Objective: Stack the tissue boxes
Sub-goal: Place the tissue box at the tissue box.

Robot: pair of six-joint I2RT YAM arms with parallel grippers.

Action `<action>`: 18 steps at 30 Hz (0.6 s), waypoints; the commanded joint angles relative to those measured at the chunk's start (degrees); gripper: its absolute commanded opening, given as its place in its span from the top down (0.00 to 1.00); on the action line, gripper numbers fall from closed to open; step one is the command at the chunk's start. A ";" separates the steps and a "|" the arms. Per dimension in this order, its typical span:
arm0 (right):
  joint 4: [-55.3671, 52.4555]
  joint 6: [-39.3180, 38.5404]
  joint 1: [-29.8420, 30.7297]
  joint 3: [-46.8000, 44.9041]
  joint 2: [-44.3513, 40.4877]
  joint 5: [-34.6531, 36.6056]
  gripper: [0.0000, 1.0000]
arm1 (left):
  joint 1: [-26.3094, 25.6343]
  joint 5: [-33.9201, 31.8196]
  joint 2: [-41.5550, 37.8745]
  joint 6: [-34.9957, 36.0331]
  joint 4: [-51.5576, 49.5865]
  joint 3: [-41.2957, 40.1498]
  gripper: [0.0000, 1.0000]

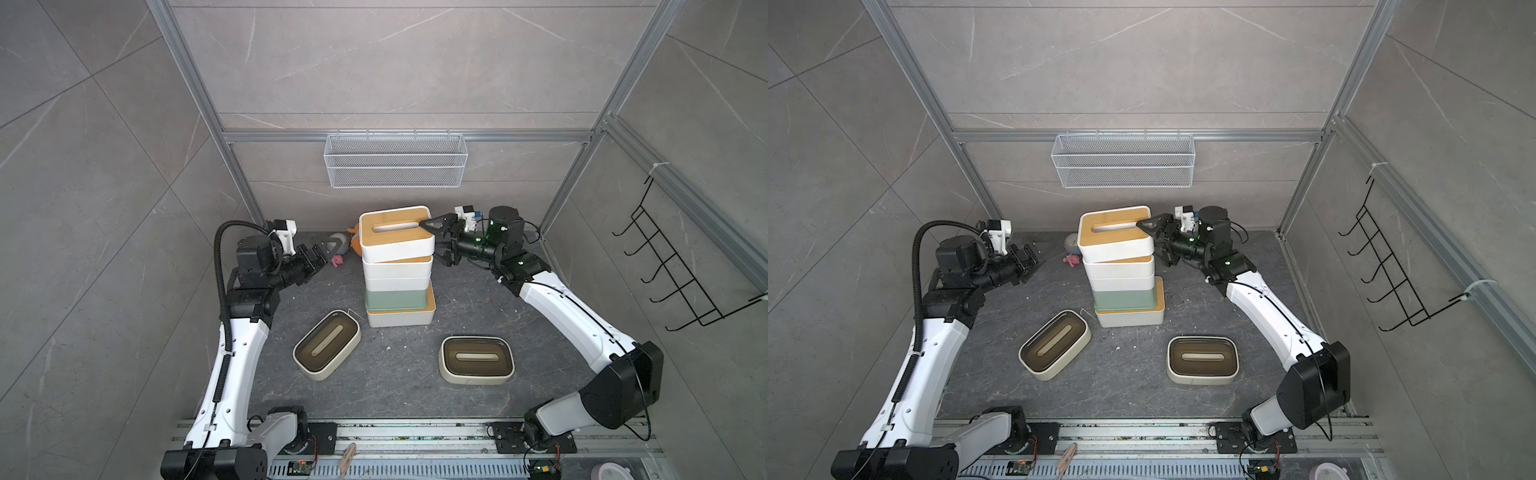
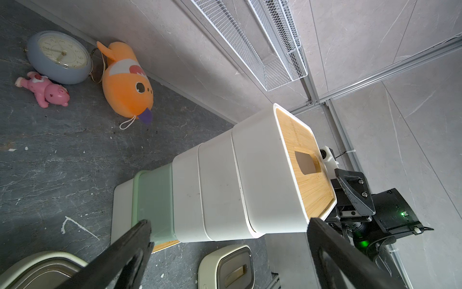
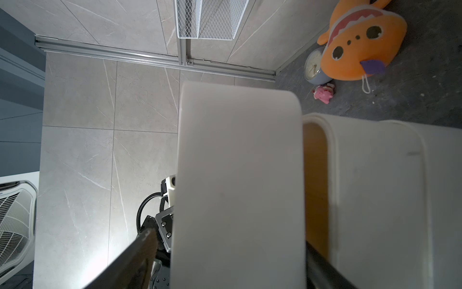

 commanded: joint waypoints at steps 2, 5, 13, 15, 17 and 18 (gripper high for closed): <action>-6.46 -6.83 0.36 5.07 -1.40 1.87 0.16 | 0.21 0.45 0.32 2.05 0.72 1.90 0.00; -10.78 -9.83 0.32 6.59 -1.67 3.33 0.16 | 0.16 -2.46 0.56 3.04 -2.10 3.00 0.00; -17.17 -15.00 0.64 9.19 -0.92 5.48 0.15 | 0.16 -4.99 1.35 2.97 -2.65 4.40 0.00; -18.84 -16.37 1.01 9.77 -0.96 6.68 0.14 | 0.07 -4.88 1.55 3.08 -2.71 4.55 0.00; -19.70 -17.60 1.17 10.25 -0.97 7.34 0.12 | 0.15 -4.99 1.64 3.17 -2.73 4.58 0.00; -20.10 -18.06 1.32 10.37 -0.88 7.41 0.12 | 0.10 -4.96 1.62 3.26 -2.65 4.63 0.00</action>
